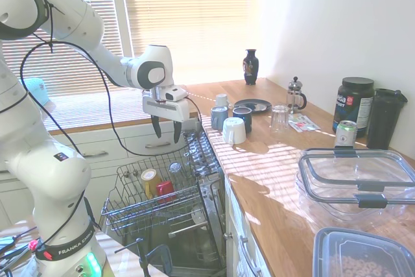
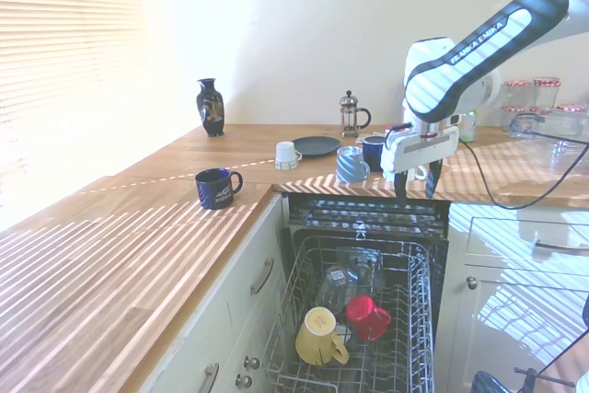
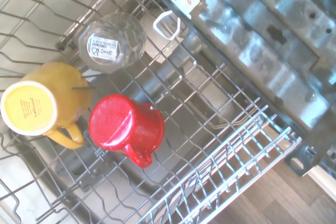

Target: Take a mug cup out of the rack

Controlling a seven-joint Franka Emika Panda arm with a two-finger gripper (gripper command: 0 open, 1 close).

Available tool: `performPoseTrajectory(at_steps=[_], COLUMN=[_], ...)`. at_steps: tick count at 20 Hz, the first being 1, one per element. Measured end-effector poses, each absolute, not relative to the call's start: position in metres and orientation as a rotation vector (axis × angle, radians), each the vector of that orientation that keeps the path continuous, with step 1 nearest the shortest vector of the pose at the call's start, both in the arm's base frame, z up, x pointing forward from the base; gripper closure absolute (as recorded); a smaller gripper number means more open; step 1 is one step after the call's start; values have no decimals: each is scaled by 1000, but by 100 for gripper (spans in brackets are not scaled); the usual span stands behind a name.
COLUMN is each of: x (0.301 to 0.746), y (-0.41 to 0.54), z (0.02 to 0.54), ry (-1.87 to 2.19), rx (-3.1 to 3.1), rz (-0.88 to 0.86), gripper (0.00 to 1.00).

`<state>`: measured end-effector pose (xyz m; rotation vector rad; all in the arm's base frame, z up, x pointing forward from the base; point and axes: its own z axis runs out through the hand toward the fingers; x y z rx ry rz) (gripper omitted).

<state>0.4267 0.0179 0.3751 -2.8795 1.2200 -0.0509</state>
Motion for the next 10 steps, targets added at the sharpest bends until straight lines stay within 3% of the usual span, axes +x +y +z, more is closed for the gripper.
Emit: performPoseTrajectory(at_steps=[5,10], x=[426,423], y=[32,70], z=[364,322], ry=[1171,1016], rx=[-2928,-3083], rz=[-21,79], gripper=[0,0])
